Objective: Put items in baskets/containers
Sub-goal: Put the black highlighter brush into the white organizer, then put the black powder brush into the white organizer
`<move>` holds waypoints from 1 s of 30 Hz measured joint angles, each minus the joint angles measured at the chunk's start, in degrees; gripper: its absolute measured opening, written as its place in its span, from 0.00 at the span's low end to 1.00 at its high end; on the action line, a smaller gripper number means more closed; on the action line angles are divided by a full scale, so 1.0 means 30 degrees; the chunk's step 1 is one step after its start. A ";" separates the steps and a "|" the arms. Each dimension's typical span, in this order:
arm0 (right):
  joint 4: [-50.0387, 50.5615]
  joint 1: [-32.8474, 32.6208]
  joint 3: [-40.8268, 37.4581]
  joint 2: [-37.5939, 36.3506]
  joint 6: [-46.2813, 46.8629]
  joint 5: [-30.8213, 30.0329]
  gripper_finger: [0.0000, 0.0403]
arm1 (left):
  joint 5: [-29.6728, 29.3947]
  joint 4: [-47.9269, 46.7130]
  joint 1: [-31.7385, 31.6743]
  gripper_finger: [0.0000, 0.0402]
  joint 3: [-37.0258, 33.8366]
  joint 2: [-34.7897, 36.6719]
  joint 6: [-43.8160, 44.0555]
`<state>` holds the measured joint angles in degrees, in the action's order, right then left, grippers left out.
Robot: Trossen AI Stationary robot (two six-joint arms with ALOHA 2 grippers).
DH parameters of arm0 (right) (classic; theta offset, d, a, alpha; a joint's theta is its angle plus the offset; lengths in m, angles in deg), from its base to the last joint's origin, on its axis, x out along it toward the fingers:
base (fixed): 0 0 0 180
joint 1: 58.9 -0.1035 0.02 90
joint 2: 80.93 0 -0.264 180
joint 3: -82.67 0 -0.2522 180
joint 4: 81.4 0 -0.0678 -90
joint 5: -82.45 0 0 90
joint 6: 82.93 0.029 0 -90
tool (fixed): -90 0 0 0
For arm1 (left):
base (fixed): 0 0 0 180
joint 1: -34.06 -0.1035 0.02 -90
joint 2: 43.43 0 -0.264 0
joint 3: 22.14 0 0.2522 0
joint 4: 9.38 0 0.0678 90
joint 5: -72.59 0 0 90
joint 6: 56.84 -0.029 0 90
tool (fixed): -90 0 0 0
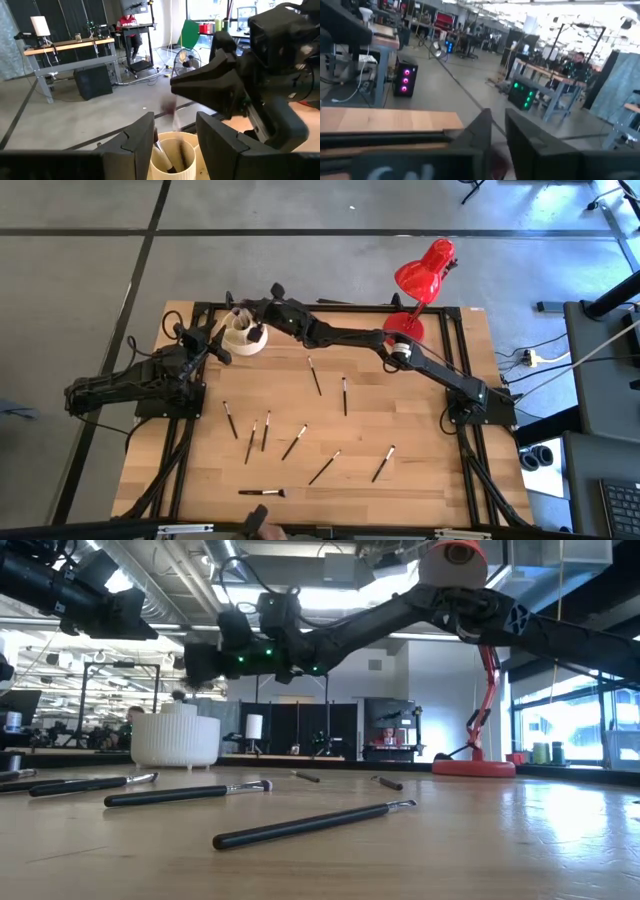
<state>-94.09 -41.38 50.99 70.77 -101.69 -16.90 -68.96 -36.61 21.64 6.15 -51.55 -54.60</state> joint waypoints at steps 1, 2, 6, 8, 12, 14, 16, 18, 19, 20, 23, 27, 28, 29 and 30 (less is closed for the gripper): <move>0.0156 0.0000 0.0000 0.0000 0.0155 -0.0014 0.19 | 0.0013 0.0000 0.0000 0.36 0.0000 0.0000 -0.0007; 0.0273 -0.0003 0.0000 -0.0003 0.0407 -0.0019 0.22 | 0.0006 0.0000 -0.0007 0.36 0.0000 0.0000 0.0000; 0.2120 -0.0208 0.0109 -0.0479 0.1687 -0.1856 0.34 | 0.0013 -0.0149 0.0000 0.36 0.0007 -0.0004 0.0000; 0.3896 -0.0425 0.0102 -0.1171 0.2137 -0.3132 0.39 | 0.0028 -0.0360 0.0000 0.36 0.0007 0.0000 0.0015; 0.8517 -0.1017 0.0130 -0.3365 0.2629 -0.3991 0.44 | 0.0050 -0.0576 0.0000 0.36 0.0007 -0.0007 0.0327; 1.1379 -0.1273 0.0160 -0.4397 0.3226 -0.3892 0.44 | 0.0089 -0.0588 -0.0005 0.36 0.0002 -0.0007 0.0333; 1.4235 -0.1491 0.0160 -0.5198 0.4100 -0.2789 0.44 | 0.0352 -0.0603 -0.0007 0.36 0.0007 0.0000 0.0342; 1.6396 -0.1792 -0.0121 -0.5875 0.5077 -0.1196 0.44 | 0.0737 -0.0760 -0.0007 0.36 0.0007 0.0000 0.0368; 1.6998 -0.1989 -0.0245 -0.6164 0.5358 -0.0599 0.44 | 0.0950 -0.0827 -0.0007 0.36 0.0007 0.0000 0.0470; 1.7940 -0.2234 -0.0308 -0.6426 0.5568 -0.0347 0.44 | 0.1059 -0.0943 0.0000 0.36 0.0007 0.0000 0.0545; 1.9776 -0.3055 -0.0291 -0.6809 0.5781 -0.0952 0.44 | 0.1214 -0.1016 -0.0002 0.36 0.0002 -0.0005 0.0699; 2.2335 -0.3746 -0.0328 -0.6849 0.6722 -0.2315 0.44 | 0.1246 -0.1035 0.0000 0.36 0.0000 -0.0007 0.0707; 2.2817 -0.3840 -0.0328 -0.6849 0.7001 -0.2710 0.44 | 0.1342 -0.1032 0.0000 0.36 0.0005 0.0000 0.0707; 2.3162 -0.3908 -0.0328 -0.6849 0.7237 -0.3110 0.44 | 0.1462 -0.1030 0.0000 0.36 0.0000 -0.0002 0.0707; 2.3488 -0.3969 -0.0362 -0.6849 0.7448 -0.3510 0.44 | 0.1563 -0.1041 0.0000 0.36 0.0000 -0.0007 0.0707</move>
<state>-23.63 -53.29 49.90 50.22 -79.34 -27.42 -64.27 -39.74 21.64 6.15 -51.57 -52.48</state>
